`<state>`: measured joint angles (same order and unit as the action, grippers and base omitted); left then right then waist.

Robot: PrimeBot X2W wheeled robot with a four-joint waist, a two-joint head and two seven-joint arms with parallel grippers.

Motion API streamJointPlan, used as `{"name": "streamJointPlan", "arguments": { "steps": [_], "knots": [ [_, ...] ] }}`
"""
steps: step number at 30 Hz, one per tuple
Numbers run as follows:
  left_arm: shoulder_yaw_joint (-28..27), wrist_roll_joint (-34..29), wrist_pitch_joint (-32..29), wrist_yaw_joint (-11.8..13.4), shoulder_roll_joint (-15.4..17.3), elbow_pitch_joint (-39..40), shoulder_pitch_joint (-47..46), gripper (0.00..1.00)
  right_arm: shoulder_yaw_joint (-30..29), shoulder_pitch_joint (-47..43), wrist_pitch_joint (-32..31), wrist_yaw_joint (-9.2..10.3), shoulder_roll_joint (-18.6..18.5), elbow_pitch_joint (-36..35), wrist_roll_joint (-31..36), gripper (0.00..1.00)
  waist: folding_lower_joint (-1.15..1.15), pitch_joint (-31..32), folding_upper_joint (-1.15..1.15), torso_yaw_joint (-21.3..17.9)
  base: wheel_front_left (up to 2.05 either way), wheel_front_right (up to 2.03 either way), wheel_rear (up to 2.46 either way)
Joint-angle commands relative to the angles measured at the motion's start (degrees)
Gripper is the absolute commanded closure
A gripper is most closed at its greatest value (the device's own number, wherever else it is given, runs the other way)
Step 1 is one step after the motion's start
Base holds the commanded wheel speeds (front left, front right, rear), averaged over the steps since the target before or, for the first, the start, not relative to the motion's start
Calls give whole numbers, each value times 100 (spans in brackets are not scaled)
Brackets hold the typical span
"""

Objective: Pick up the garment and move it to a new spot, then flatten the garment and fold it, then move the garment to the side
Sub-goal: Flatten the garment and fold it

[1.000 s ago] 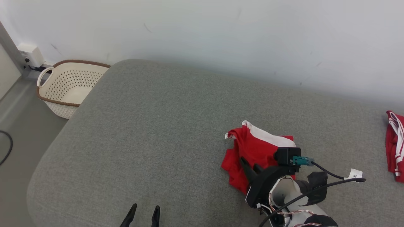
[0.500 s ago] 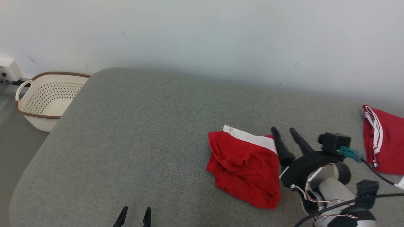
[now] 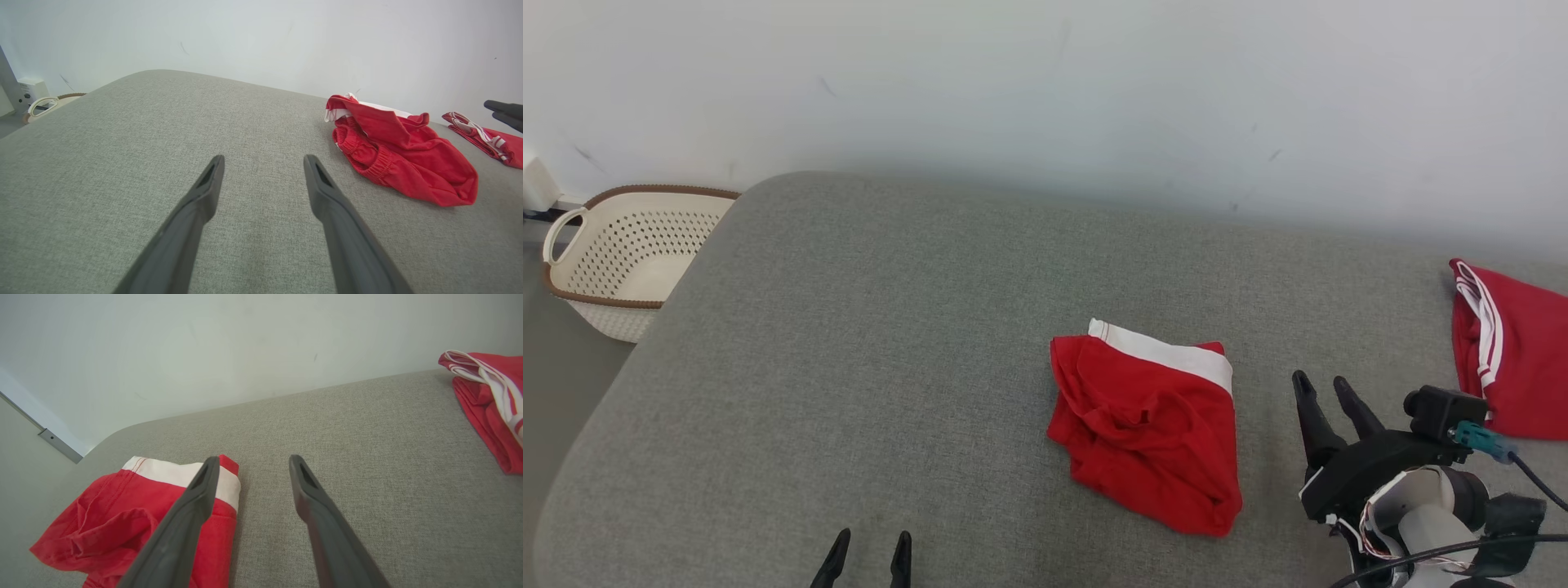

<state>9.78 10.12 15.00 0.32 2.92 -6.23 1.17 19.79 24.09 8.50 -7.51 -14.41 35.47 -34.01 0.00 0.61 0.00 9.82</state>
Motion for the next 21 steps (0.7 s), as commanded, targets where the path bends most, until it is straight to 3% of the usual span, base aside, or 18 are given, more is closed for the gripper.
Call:
{"name": "streamJointPlan", "arguments": {
  "steps": [1, 2, 11, 16, 21],
  "knots": [
    [-5, -48, 20, -17, -2, 6, 19, 0, -6, 5, -9, 4, 24, 21, 57, 76, 0, -22, 0, 14, 0, 0, 0],
    [9, -51, 20, -14, -1, 7, -6, 0, 28, 34, -31, 4, -5, 103, 178, 100, 0, -41, 0, 31, 0, 0, 0],
    [64, -131, 20, -76, 0, -13, -199, 0, 566, 559, 348, 4, 11, 1077, 838, 100, 0, -304, 0, 280, 0, 0, 0],
    [67, -130, 20, -103, -1, -35, -254, 0, 900, 706, 560, 4, 151, 1523, 812, 100, 0, -401, 0, 411, 0, 0, 0],
    [37, -130, 20, -87, -2, -16, -266, 0, 1226, 666, 666, 4, 373, 1541, 630, 100, 0, -438, 0, 444, 0, 0, 0]
  ]
}}
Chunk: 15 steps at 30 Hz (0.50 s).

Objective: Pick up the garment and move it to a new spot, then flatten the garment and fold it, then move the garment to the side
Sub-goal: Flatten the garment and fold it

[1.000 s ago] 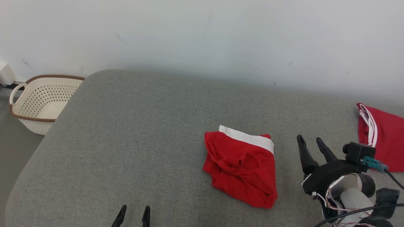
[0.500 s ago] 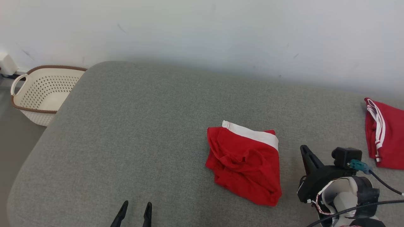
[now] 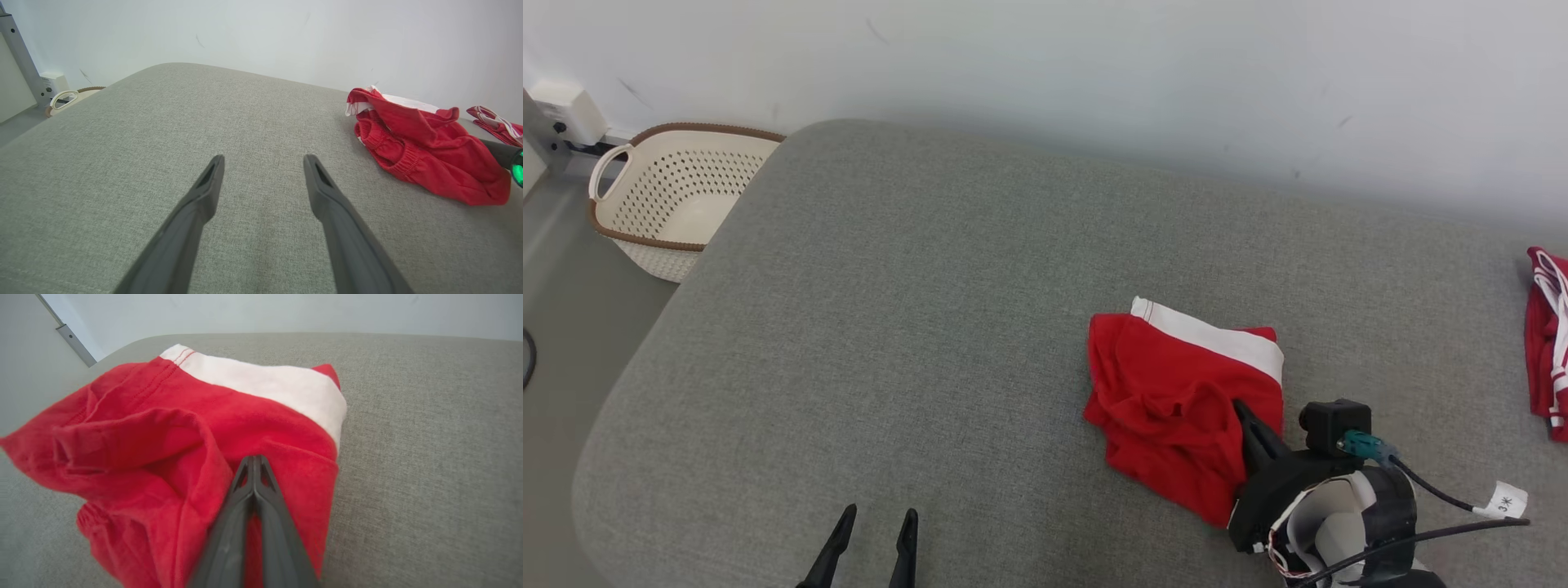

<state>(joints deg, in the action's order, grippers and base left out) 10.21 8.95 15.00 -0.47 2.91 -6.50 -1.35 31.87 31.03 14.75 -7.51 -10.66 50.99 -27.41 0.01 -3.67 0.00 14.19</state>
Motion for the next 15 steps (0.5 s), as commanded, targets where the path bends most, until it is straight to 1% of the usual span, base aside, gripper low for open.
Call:
{"name": "streamJointPlan", "arguments": {
  "steps": [1, 8, 15],
  "knots": [
    [-16, -15, 20, -11, 0, 12, -15, 0, 67, -55, 44, 4, 59, -44, -80, 100, -1, -13, 0, 8, 0, 0, 0],
    [32, 6, 20, -15, 0, -25, -74, 0, 372, -349, 51, 4, 425, -500, -314, 100, -1, 9, 0, 10, 0, 0, 0],
    [54, 2, 20, -33, 0, -92, -75, 0, 872, -638, 43, 4, 657, -662, -629, 100, -1, 91, 0, 49, 0, 0, 0]
  ]
}}
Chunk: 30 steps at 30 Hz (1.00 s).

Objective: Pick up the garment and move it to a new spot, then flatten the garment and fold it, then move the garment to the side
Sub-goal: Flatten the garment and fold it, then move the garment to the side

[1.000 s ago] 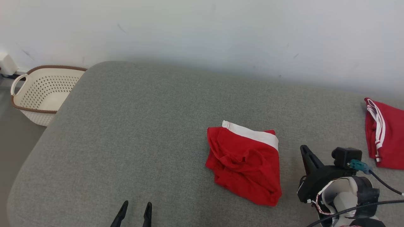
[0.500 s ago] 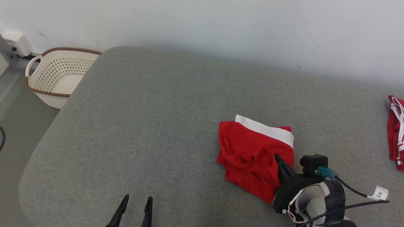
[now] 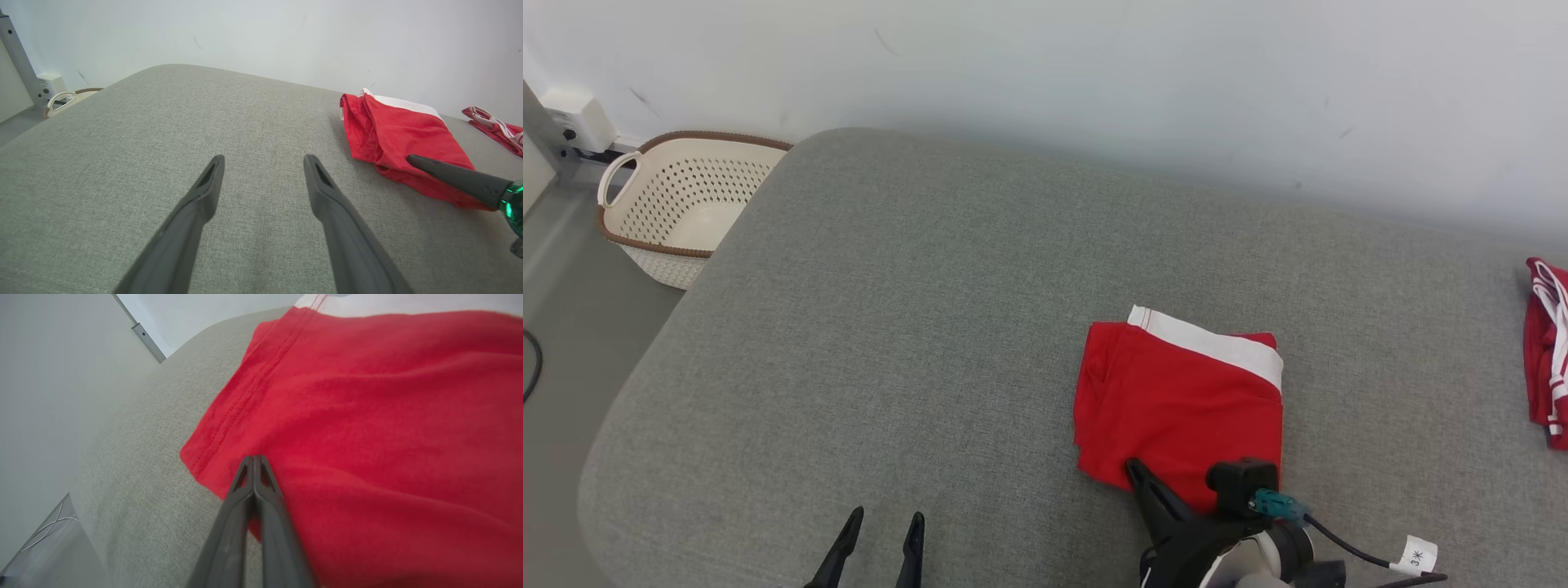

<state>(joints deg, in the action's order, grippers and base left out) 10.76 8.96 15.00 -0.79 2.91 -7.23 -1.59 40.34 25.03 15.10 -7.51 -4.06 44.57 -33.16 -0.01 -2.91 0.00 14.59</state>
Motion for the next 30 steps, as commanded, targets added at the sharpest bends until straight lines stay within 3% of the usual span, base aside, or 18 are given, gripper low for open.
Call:
{"name": "streamJointPlan", "arguments": {
  "steps": [1, 7, 17, 18, 19, 20, 24, 30],
  "knots": [
    [1, 6, 20, 1, 0, -22, -51, 0, 87, -68, 8, 4, 15, -36, -90, 100, 1, 30, 0, 16, 0, 0, 0],
    [-52, -3, 20, 15, 0, -23, 42, 0, 130, -116, 7, 4, 10, -242, -297, 100, 1, 128, 0, -14, 0, 0, 0],
    [-203, -28, 20, 41, 0, 84, 317, 0, -854, -226, 7, 4, -629, -805, -100, 100, 1, 357, 0, -284, 0, 0, 0],
    [-198, -26, 20, 46, 0, 87, 322, 0, -941, -211, 7, 4, -680, -730, -88, 67, 1, 368, 0, -299, 0, 0, 0],
    [-199, -24, 20, 53, 0, 92, 312, 0, -1030, -156, 8, 4, -727, -693, -69, 50, 1, 375, 0, -317, 0, 0, 0],
    [-197, -19, 20, 59, 0, 101, 297, 0, -1152, -86, 8, 4, -767, -651, -76, 0, 1, 375, 0, -332, 0, 0, 0],
    [-181, 9, 20, 71, 0, 106, 276, 0, -1359, 82, 7, 4, -857, -322, -49, 0, 1, 351, 0, -359, 0, 0, 0],
    [-154, 37, 20, 56, 0, 95, 215, 0, -1171, 325, -194, 4, -828, 68, -414, 0, 1, 296, 0, -315, 0, 0, 0]
  ]
}}
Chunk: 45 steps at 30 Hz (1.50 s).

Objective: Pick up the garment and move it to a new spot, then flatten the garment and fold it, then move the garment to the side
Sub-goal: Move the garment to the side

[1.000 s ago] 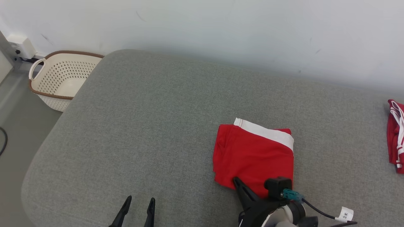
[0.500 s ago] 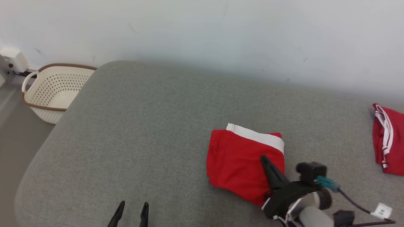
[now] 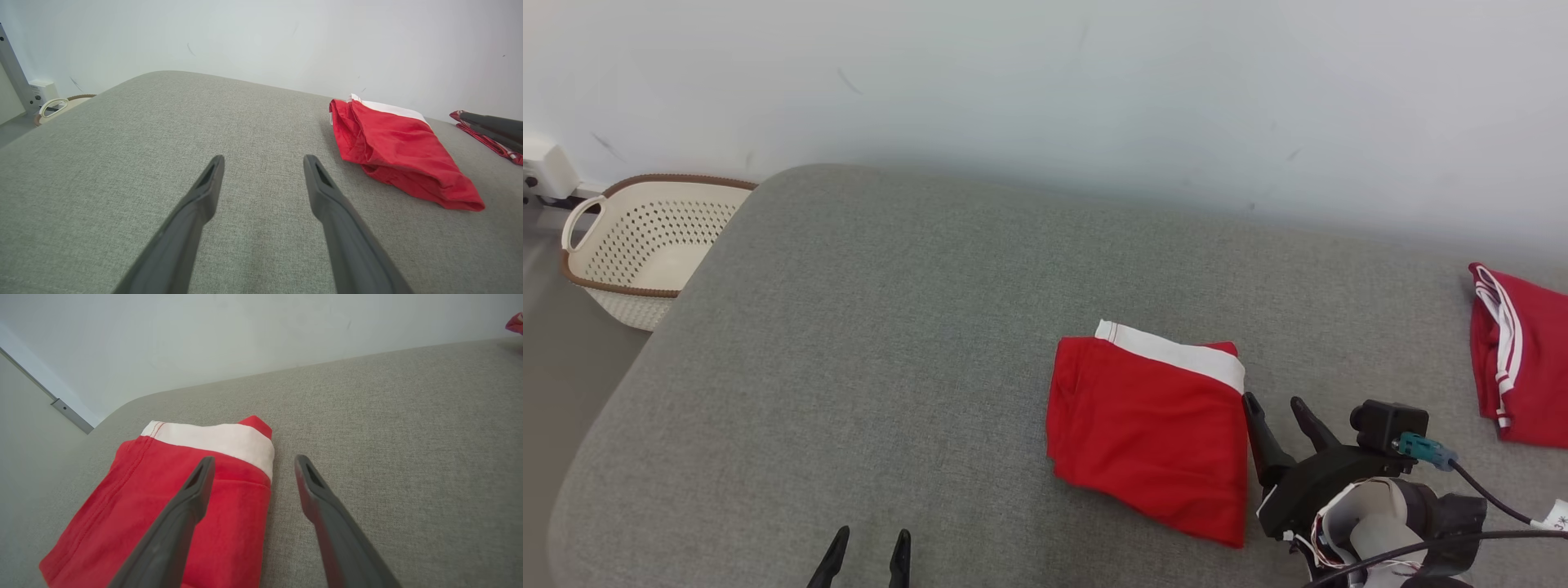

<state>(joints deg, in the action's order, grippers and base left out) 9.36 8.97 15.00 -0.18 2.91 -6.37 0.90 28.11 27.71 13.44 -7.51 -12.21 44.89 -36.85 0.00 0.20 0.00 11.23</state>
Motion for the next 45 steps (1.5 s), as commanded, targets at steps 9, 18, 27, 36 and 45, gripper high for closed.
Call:
{"name": "streamJointPlan", "arguments": {
  "steps": [9, 18, 27, 36, 45],
  "knots": [
    [-26, 21, 20, -28, 0, 33, -29, 0, 350, 235, -475, 4, 120, 715, -561, 0, 0, -60, 0, 169, 0, 0, 0],
    [-52, 34, 20, -41, 0, 47, -81, 0, 602, 380, -873, 4, 182, 1097, -1009, 0, 0, -178, 0, 261, 0, 0, 0],
    [-38, 69, 20, 13, 0, 27, -80, 0, 1034, 580, -801, 4, 111, 1147, -1199, 100, 0, -214, 0, 272, 0, 0, 0],
    [-37, 81, 20, 55, 0, 67, -51, 0, 1697, 1197, -468, 4, -296, 1127, -838, 100, 0, -294, 0, -4, 0, 0, 0],
    [11, 52, 19, 41, -1, 198, -281, 0, 2552, 2105, -645, 4, -982, 953, -452, 100, 0, -653, 0, -430, 0, 0, 0]
  ]
}}
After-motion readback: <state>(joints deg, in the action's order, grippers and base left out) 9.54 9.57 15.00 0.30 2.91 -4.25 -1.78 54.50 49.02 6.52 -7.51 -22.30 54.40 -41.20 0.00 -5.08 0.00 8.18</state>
